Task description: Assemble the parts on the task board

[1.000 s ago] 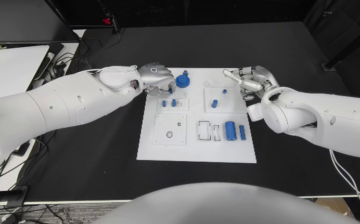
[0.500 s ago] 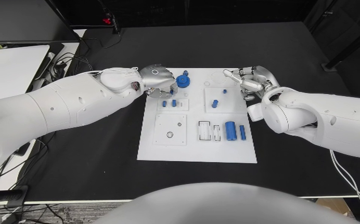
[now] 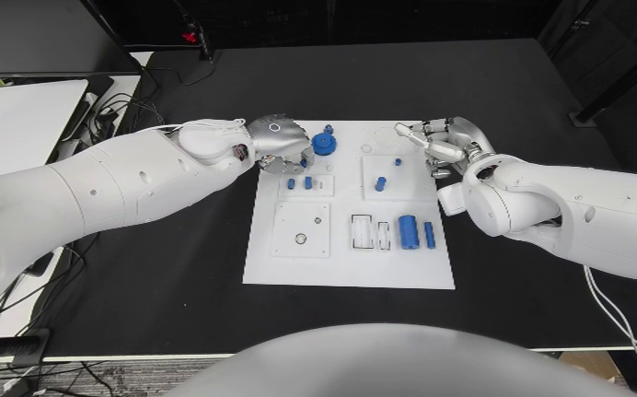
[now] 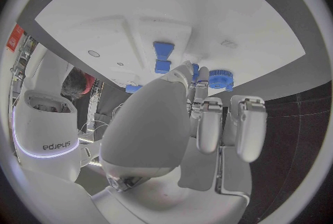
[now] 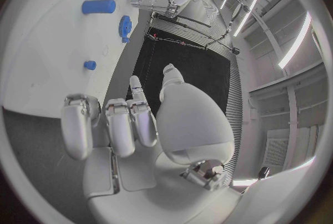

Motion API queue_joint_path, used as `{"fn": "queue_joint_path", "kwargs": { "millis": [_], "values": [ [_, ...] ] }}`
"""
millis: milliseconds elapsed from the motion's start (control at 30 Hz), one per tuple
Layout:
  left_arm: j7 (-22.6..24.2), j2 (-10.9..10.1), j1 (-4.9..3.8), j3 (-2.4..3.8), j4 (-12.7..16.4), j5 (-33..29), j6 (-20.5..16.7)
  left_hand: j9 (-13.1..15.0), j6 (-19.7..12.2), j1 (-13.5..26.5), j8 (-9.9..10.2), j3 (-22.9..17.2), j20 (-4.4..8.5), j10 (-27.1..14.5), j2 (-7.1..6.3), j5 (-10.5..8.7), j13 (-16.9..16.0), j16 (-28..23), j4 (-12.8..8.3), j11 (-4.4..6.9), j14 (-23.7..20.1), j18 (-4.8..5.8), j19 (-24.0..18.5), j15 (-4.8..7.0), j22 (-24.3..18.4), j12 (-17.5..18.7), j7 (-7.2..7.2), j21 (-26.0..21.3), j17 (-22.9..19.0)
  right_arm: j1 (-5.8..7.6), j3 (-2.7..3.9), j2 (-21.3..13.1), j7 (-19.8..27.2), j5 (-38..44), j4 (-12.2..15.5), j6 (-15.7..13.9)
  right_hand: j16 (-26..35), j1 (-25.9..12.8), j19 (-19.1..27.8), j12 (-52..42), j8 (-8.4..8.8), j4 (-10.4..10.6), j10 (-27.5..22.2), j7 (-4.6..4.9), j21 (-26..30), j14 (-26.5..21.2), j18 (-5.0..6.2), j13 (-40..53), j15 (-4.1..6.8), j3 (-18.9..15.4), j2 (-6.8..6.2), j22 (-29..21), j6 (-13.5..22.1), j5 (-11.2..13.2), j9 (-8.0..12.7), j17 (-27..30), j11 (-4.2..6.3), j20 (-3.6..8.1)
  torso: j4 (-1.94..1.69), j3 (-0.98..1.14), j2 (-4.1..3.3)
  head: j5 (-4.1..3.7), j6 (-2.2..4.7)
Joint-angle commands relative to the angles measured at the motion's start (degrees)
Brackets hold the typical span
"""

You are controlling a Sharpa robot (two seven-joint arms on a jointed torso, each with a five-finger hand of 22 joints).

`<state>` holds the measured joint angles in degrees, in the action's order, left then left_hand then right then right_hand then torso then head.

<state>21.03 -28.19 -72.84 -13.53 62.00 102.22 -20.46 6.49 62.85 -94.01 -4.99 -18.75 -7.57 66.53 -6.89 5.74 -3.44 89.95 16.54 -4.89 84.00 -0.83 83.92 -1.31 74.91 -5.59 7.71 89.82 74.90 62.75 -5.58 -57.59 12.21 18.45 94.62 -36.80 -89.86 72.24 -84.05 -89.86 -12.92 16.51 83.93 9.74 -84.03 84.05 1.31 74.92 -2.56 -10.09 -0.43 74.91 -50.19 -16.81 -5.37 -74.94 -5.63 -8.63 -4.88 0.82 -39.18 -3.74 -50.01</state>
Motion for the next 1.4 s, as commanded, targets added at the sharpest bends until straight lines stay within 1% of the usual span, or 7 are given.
{"fn": "queue_joint_path", "kwargs": {
  "millis": [33, 467, 733, 1000, 1133, 1233, 1400],
  "values": [
    [-0.69, 0.07, -0.01, -0.02, -0.12, 0.22, 1.37, -0.07, -0.42, -0.01, 0.2, -0.36, 0.14, -0.29, -0.62, 0.04, -0.02, 0.05, 0.05, -0.11, 6.0, 0.83, 6.08, -0.46, 15.09, 0.39, 0.15, 0.18, 15.1, 0.06, 0.02, -0.01, 0.23, -0.02, 0.19, -0.18, -0.14, 0.21, -0.18, -0.14, -0.26, -0.09, 6.07, 0.04, 0.09, 5.95, 0.69, 15.08, 0.3, -0.34, 0.58, 12.35, 0.29, -0.28, -0.1, -15.06, 0.16, 0.04, -0.01, 0.01, -0.01, -0.06, 0.01],
    [-0.21, 0.12, -0.01, -0.02, -0.38, 0.24, 0.76, -1.19, -4.12, 1.08, 1.32, -0.64, -0.3, -1.08, -1.41, -0.49, -0.07, 0.05, 0.07, -0.62, 6.0, 0.83, 6.08, -0.95, 15.09, 1.34, 0.78, 0.18, 15.1, 0.06, 0.02, -0.01, 0.23, -0.02, 0.17, -0.11, -0.14, 0.21, -0.18, -0.14, -0.26, -0.09, 6.07, 0.04, 0.09, 5.95, 0.69, 15.08, 0.3, -0.34, 0.58, 12.35, 0.29, -0.28, -0.1, -15.06, 0.16, 0.04, -0.01, 0.0, 0.03, -0.13, 0.04],
    [-0.67, 0.24, 0.0, -0.02, -0.58, 0.24, -0.58, -2.74, -12.03, 1.64, 1.24, -1.28, -0.48, -1.36, -2.26, -0.42, -0.08, 0.05, 0.07, -0.8, 6.0, 0.83, 6.08, -1.07, 15.09, 1.71, -3.53, 0.18, 15.1, 0.06, 0.02, 0.01, 0.17, -0.02, 0.15, -0.01, -0.14, 0.3, -0.19, -0.14, -0.4, -0.11, 6.07, 0.02, 0.08, 5.95, 0.69, 15.08, 0.31, -0.39, 0.67, 12.36, 0.27, -0.35, -0.12, -15.06, 0.18, 0.05, 0.01, 0.0, -0.01, -0.06, 0.09],
    [-1.38, 0.1, 0.0, -0.02, -0.77, 0.24, -2.52, -2.7, -17.1, 2.3, 0.89, -0.84, -0.6, -2.27, -2.65, -0.36, -0.09, 0.05, 0.09, -1.03, 6.0, 0.83, 6.08, -1.25, 15.09, 1.79, -4.62, 0.18, 15.1, 0.05, 0.02, 0.02, -0.03, -0.02, 0.11, 0.1, -0.14, 0.3, -0.19, -0.14, -0.4, -0.11, 6.07, 0.02, 0.08, 5.95, 0.69, 15.08, 0.31, -0.39, 0.67, 12.36, 0.27, -0.35, -0.12, -15.06, 0.18, 0.05, -0.03, 0.0, -0.03, -0.1, 0.01],
    [-1.14, -0.31, -0.01, -0.01, -0.68, 0.24, -3.21, -2.52, -18.05, 3.15, 0.14, -0.01, -0.62, -2.47, -3.01, -0.38, -0.09, 0.05, 0.13, -1.06, 6.0, 0.83, 6.08, -1.28, 15.09, 1.77, -4.02, 0.18, 15.1, 0.05, 0.02, 0.03, -0.09, -0.02, 0.07, 0.14, -0.14, 0.3, -0.19, -0.14, -0.4, -0.11, 6.07, 0.02, 0.08, 5.95, 0.69, 15.08, 0.31, -0.39, 0.67, 12.36, 0.27, -0.35, -0.12, -15.06, 0.18, 0.05, -0.03, -0.01, 0.02, -0.12, 0.01],
    [-0.06, -1.31, -0.13, -0.01, -0.14, 0.24, -2.96, -2.29, -18.59, 4.66, -1.27, 2.42, -0.57, -2.54, -4.42, -0.01, -0.15, 0.05, 0.08, -0.93, 6.0, 0.83, 6.08, -0.96, 15.09, 1.62, -2.58, 0.18, 15.1, 0.05, 0.02, 0.03, -0.08, -0.02, 0.03, 0.1, -0.14, 0.34, -0.13, -0.14, -0.46, -0.11, 6.07, 0.01, 0.15, 5.95, 0.71, 15.08, 0.31, -0.4, 0.7, 12.33, 0.26, -0.37, -0.13, -15.06, 0.18, 0.05, -0.01, 0.0, 0.04, -0.21, 0.01],
    [0.32, -3.95, -1.07, -0.01, 1.79, 0.25, -2.75, -2.19, -20.21, 6.74, -3.27, 6.38, -0.42, -3.83, -5.02, 0.44, -0.2, 0.05, 0.08, -1.02, 6.0, 0.83, 6.08, -0.87, 15.09, 1.66, -0.23, 0.18, 15.1, 0.05, 0.02, -0.04, -0.13, -0.02, 0.04, 0.14, -0.14, 0.34, -0.11, -0.14, -0.47, -0.11, 6.07, 0.01, 0.17, 5.95, 0.72, 15.08, 0.31, -0.41, 0.7, 12.33, 0.26, -0.37, -0.13, -15.06, 0.18, 0.05, -0.15, 0.1, 0.06, -0.32, 0.01]
  ]
}}
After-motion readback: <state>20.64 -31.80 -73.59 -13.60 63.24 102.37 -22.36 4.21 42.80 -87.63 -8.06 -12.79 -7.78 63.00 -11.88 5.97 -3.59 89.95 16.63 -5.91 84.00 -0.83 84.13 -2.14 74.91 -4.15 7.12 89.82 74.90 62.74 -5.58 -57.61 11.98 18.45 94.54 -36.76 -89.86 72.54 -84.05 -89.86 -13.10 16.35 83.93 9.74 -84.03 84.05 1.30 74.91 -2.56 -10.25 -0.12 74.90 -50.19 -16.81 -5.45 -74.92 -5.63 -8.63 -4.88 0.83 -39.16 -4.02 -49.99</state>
